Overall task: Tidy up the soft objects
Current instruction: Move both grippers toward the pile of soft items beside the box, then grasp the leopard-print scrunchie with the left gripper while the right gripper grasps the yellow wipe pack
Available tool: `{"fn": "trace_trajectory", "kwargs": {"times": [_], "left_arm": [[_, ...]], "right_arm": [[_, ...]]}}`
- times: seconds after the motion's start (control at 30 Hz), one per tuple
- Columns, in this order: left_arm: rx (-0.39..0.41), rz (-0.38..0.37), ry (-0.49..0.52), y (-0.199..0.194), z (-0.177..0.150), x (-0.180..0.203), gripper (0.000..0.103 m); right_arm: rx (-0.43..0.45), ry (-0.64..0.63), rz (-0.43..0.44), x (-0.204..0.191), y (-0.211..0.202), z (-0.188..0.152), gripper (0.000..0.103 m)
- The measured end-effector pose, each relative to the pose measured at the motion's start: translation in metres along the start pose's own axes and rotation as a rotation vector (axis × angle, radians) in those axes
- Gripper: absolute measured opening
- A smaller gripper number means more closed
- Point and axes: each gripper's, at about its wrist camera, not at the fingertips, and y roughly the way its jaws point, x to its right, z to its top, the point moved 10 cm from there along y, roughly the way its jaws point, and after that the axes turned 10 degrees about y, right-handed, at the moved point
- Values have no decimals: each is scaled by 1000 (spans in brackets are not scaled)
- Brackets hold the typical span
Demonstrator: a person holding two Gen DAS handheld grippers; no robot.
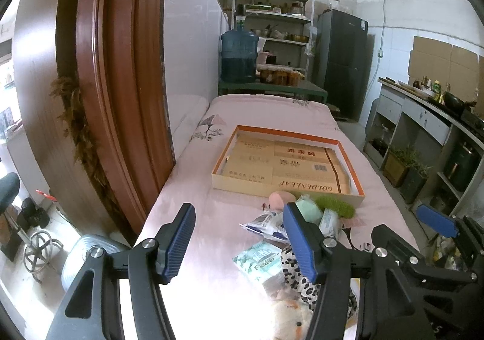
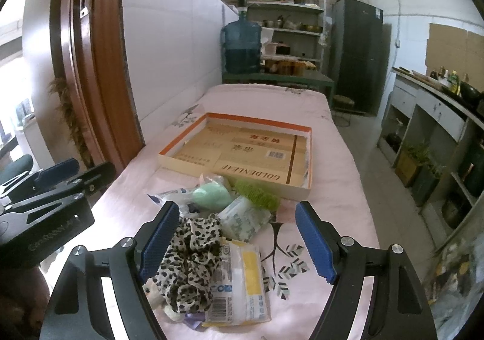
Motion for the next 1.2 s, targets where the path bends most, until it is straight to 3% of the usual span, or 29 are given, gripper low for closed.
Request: {"fn": "trace_trajectory", "kwargs": {"times": [0.7,1.2], "left_arm": [[-16,-1,-26,8,-9,-7,61],[-43,-63,-54,18,-20,-1,61]], "right_arm": [[0,1,-6,0,-1,0,80],[-32,74,-41,37,3,-12,80]]}}
